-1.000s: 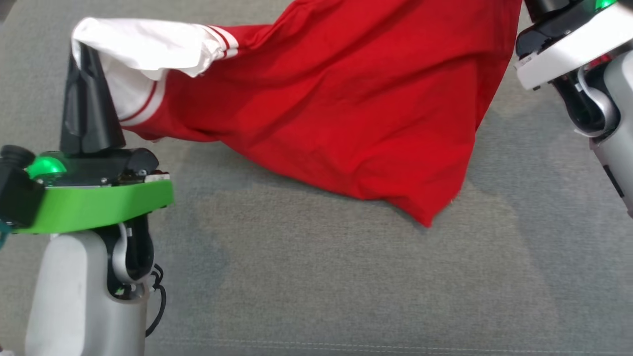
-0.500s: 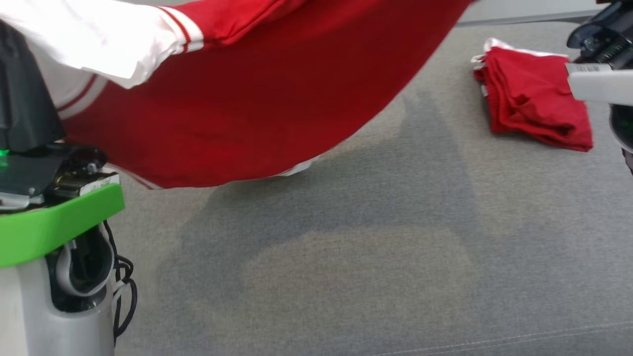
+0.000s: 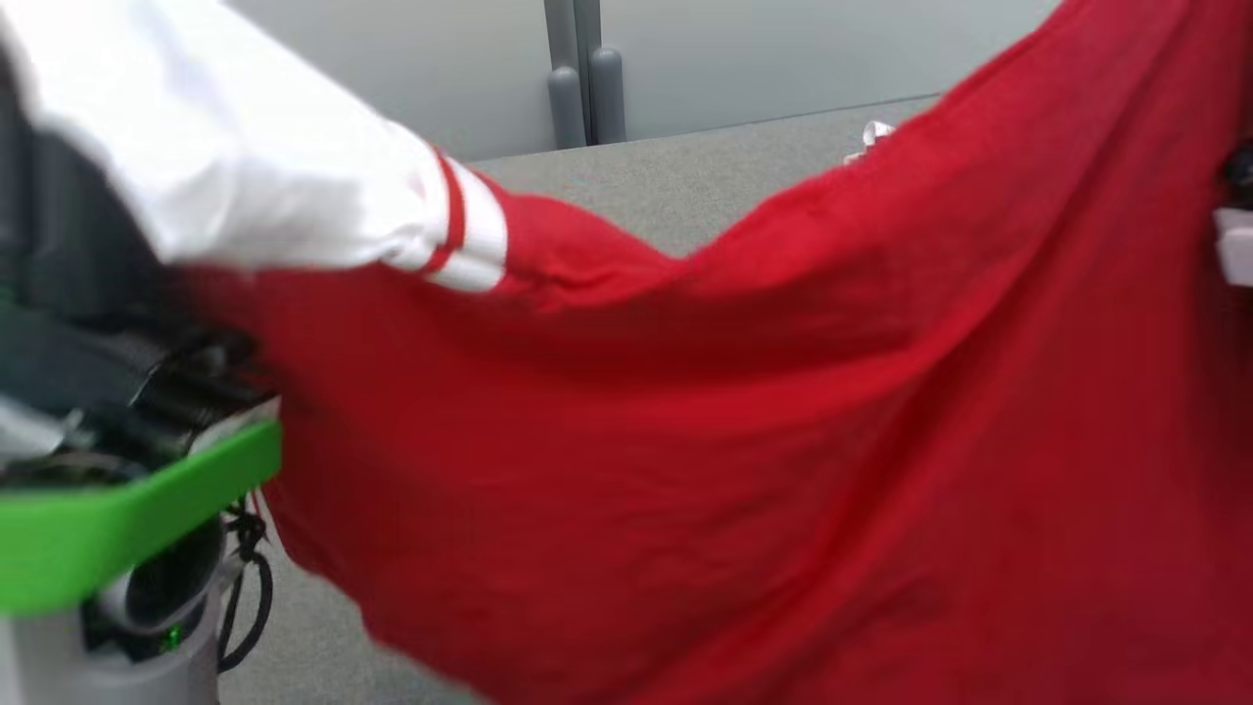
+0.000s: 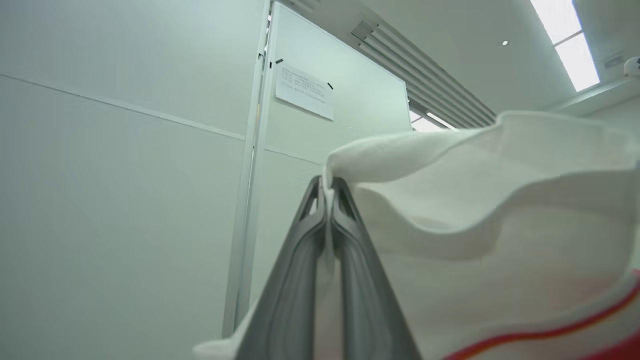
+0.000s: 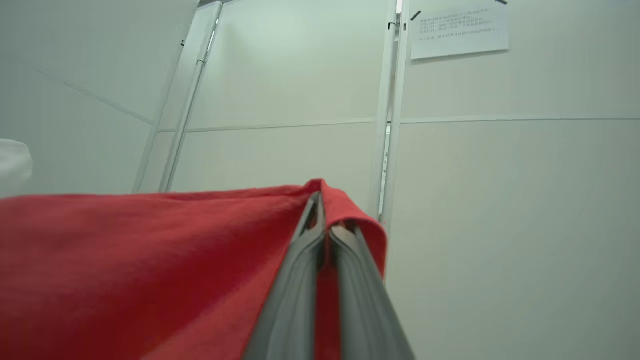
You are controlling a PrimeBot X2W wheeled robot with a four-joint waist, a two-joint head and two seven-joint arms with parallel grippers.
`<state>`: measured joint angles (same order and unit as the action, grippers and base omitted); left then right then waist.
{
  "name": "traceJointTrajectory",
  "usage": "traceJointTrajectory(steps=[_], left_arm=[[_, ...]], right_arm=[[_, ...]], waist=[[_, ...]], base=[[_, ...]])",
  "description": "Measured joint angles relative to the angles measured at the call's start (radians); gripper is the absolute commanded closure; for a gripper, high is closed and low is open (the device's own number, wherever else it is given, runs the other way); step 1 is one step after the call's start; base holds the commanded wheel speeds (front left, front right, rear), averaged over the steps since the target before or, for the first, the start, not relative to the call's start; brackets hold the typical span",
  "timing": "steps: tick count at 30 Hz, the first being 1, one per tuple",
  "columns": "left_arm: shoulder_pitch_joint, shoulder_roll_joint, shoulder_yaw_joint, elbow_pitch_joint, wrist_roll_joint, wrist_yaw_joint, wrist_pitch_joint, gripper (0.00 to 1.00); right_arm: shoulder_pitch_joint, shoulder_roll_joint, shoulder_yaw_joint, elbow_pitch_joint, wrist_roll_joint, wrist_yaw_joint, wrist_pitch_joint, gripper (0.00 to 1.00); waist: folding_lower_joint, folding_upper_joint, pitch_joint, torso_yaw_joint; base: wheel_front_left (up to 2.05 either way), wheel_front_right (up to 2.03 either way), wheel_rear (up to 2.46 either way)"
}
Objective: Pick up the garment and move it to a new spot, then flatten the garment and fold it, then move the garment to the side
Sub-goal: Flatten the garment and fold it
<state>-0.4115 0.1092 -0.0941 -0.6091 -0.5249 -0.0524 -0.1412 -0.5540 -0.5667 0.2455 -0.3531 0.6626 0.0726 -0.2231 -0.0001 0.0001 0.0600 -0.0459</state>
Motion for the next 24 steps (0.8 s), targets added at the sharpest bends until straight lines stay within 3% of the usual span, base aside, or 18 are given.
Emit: traceJointTrajectory(steps=[5, 8, 9, 11, 15, 19, 24], left_arm=[[-0.048, 0.007, -0.025, 0.248, -0.020, 0.018, 0.118, 1.00], [-0.246, 0.062, 0.008, 0.467, 0.063, 0.037, 0.164, 1.00], [-0.246, 0.062, 0.008, 0.467, 0.063, 0.037, 0.164, 1.00], [-0.377, 0.085, 0.037, 0.512, 0.118, 0.052, 0.154, 1.00], [-0.572, 0.049, 0.039, 0.505, 0.105, 0.060, 0.112, 1.00], [-0.506, 0.031, -0.014, 0.528, 0.081, 0.026, 0.120, 1.00], [-0.170, 0.014, -0.091, 0.616, 0.055, 0.003, 0.141, 1.00]], right_arm=[[-0.004, 0.023, 0.089, 0.192, 0.075, 0.015, 0.100, 1.00], [-0.190, 0.073, 0.144, 0.387, 0.030, 0.014, 0.171, 1.00], [-0.190, 0.073, 0.144, 0.387, 0.030, 0.014, 0.171, 1.00], [-0.334, 0.112, 0.110, 0.419, -0.001, -0.009, 0.161, 1.00], [-0.505, 0.160, 0.068, 0.426, 0.001, -0.020, 0.122, 1.00], [-0.415, 0.163, 0.163, 0.490, 0.005, 0.008, 0.151, 1.00], [-0.142, 0.179, 0.251, 0.612, 0.053, 0.023, 0.194, 1.00]], waist=[[0.0000, 0.0000, 0.033, 0.012], [0.0000, 0.0000, 0.071, 0.029], [0.0000, 0.0000, 0.071, 0.029], [0.0000, -0.0001, 0.083, 0.038], [0.0000, -0.0001, 0.088, 0.056], [0.0000, -0.0001, 0.093, 0.064], [0.0001, -0.0001, 0.113, 0.066]], base=[[0.00, 0.00, 0.00], [0.00, 0.00, 0.00], [0.00, 0.00, 0.00], [0.00, 0.00, 0.00], [0.00, 0.00, 0.00], [0.00, 0.00, 0.00], [0.00, 0.00, 0.00]])
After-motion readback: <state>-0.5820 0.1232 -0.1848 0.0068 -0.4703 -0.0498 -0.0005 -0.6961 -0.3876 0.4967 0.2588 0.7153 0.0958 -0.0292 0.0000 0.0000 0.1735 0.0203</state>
